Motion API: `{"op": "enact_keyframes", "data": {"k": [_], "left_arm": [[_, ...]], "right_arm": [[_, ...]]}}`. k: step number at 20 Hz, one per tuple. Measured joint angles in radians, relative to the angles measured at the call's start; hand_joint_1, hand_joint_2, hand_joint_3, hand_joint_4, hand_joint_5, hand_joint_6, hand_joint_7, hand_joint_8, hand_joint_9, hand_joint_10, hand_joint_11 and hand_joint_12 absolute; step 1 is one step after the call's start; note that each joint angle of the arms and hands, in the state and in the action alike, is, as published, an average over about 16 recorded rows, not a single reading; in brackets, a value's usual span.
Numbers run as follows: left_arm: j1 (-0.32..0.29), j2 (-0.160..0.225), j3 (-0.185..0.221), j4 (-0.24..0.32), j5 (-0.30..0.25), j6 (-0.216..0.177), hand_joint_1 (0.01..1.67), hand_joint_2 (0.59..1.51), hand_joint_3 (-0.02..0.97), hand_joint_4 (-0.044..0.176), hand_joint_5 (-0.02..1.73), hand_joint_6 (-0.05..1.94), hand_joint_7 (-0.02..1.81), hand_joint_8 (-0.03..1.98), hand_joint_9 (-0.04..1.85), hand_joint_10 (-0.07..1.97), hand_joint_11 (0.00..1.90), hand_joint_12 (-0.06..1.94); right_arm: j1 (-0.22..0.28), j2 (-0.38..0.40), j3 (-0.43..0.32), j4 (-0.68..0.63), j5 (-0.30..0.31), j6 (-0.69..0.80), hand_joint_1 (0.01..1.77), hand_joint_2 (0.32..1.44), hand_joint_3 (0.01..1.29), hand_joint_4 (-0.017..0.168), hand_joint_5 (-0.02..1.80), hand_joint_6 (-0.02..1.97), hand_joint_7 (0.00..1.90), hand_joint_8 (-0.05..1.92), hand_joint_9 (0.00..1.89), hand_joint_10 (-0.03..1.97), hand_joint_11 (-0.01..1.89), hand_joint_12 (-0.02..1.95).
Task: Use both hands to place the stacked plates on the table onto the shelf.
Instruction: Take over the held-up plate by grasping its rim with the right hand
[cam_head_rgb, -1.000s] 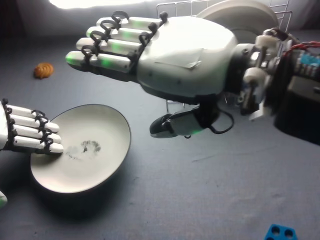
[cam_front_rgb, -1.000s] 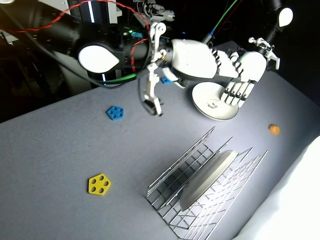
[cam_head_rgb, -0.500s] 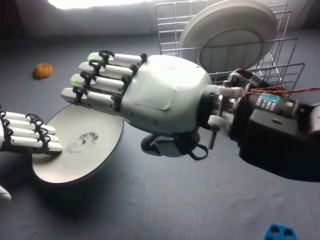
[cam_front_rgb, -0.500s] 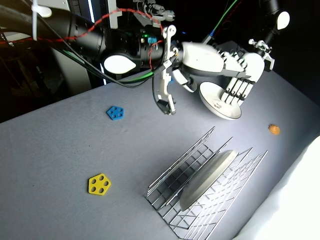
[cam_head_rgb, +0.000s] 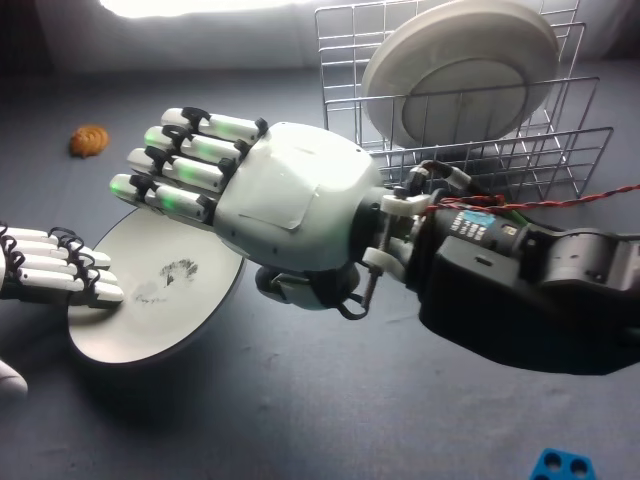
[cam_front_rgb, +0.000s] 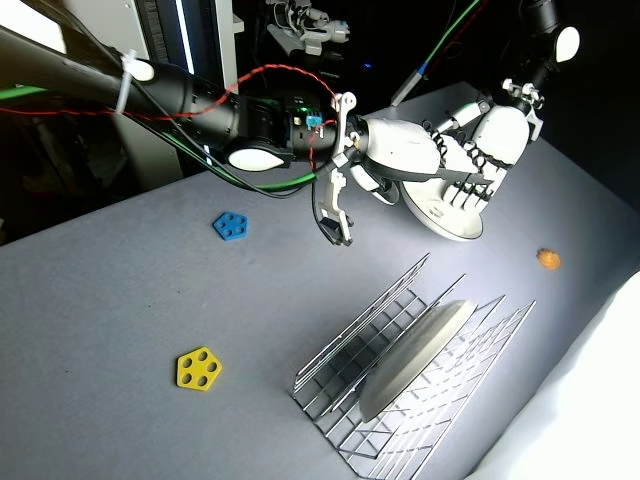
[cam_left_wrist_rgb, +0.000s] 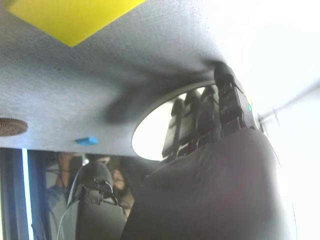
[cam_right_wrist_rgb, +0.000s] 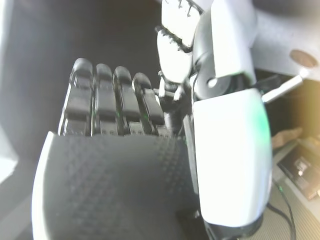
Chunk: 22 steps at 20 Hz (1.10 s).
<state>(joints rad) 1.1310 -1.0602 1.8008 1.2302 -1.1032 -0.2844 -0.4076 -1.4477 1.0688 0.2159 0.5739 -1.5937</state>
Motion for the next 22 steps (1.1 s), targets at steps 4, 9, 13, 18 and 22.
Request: {"op": "enact_keyframes", "data": {"k": [4,9,13,18,22], "left_arm": [[0.020,-0.010,0.013,-0.030,-0.015,-0.024,0.02,1.098,0.021,-0.002,0.09,0.01,0.09,-0.01,0.02,-0.06,0.02,0.20],[0.038,-0.018,0.023,-0.057,-0.027,-0.040,0.02,1.099,0.021,-0.001,0.09,0.01,0.10,-0.01,0.02,-0.06,0.02,0.18],[0.046,-0.021,0.028,-0.069,-0.032,-0.047,0.02,1.101,0.022,-0.001,0.08,0.02,0.10,-0.01,0.02,-0.06,0.02,0.17],[0.048,-0.023,0.030,-0.072,-0.034,-0.052,0.02,1.101,0.022,-0.001,0.08,0.02,0.10,-0.01,0.02,-0.06,0.02,0.17],[0.048,-0.024,0.031,-0.072,-0.033,-0.053,0.02,1.101,0.022,-0.001,0.08,0.02,0.10,-0.01,0.02,-0.06,0.02,0.17]], "right_arm": [[-0.018,-0.055,0.046,0.001,0.005,-0.014,1.19,1.03,0.01,0.004,0.05,0.04,0.01,0.01,0.02,-0.01,0.02,0.00],[-0.039,-0.116,0.100,0.004,0.009,-0.030,1.19,1.05,0.01,0.005,0.11,0.04,0.04,0.01,0.02,-0.01,0.02,0.08],[-0.053,-0.159,0.142,0.010,0.010,-0.042,1.18,1.08,0.01,0.005,0.19,0.04,0.10,0.01,0.06,0.01,0.02,0.26],[-0.062,-0.203,0.192,0.023,0.016,-0.047,1.18,1.11,0.01,0.004,0.36,0.07,0.28,0.02,0.20,0.10,0.03,0.71],[-0.062,-0.227,0.219,0.035,0.025,-0.048,1.17,1.13,0.01,0.002,0.50,0.18,0.48,0.07,0.37,0.27,0.10,1.06]]}}
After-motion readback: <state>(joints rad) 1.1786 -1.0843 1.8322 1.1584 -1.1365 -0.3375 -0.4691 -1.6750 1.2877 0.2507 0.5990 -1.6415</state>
